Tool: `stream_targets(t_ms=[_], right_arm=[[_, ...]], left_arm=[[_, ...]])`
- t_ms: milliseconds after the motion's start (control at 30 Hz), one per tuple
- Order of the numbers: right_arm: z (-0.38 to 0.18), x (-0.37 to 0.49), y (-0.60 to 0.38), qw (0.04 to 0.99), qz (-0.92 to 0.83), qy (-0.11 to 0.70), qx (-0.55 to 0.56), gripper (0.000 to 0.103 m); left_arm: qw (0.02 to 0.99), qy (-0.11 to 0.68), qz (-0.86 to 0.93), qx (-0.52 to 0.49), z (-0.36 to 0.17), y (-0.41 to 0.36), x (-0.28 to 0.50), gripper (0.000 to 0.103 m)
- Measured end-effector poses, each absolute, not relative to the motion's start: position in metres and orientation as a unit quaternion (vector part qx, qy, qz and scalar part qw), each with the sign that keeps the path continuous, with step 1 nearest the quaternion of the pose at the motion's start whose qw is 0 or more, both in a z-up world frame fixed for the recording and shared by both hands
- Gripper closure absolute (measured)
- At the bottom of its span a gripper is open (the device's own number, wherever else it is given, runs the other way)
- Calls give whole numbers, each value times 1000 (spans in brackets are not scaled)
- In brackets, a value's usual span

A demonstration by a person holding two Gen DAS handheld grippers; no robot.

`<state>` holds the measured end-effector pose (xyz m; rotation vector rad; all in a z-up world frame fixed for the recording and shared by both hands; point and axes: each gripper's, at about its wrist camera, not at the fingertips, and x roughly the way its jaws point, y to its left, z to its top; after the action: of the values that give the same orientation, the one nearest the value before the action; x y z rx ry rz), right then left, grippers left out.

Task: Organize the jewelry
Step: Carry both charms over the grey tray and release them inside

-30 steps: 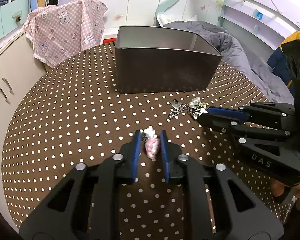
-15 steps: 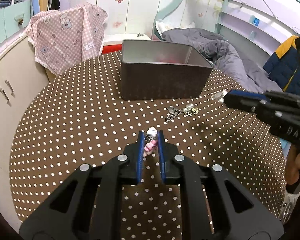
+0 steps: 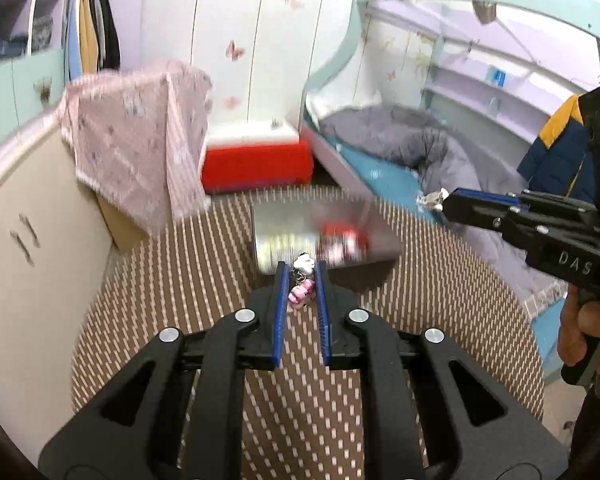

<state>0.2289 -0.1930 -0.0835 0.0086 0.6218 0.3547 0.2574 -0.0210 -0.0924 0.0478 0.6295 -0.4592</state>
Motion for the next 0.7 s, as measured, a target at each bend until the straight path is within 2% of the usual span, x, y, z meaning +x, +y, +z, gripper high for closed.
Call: stream_targets(t_ms=[133, 333, 700], right_arm=[[-53, 243, -196, 946, 175, 274, 2, 89], [-28, 264, -201, 948, 185, 258, 11, 89], [-45, 296, -201, 938, 182, 293, 29, 89]], left_arm=[[936, 272, -223, 21, -57, -26, 275, 89], [938, 261, -230, 10, -34, -34, 299, 89], [925, 287, -248, 6, -33, -52, 330, 89]])
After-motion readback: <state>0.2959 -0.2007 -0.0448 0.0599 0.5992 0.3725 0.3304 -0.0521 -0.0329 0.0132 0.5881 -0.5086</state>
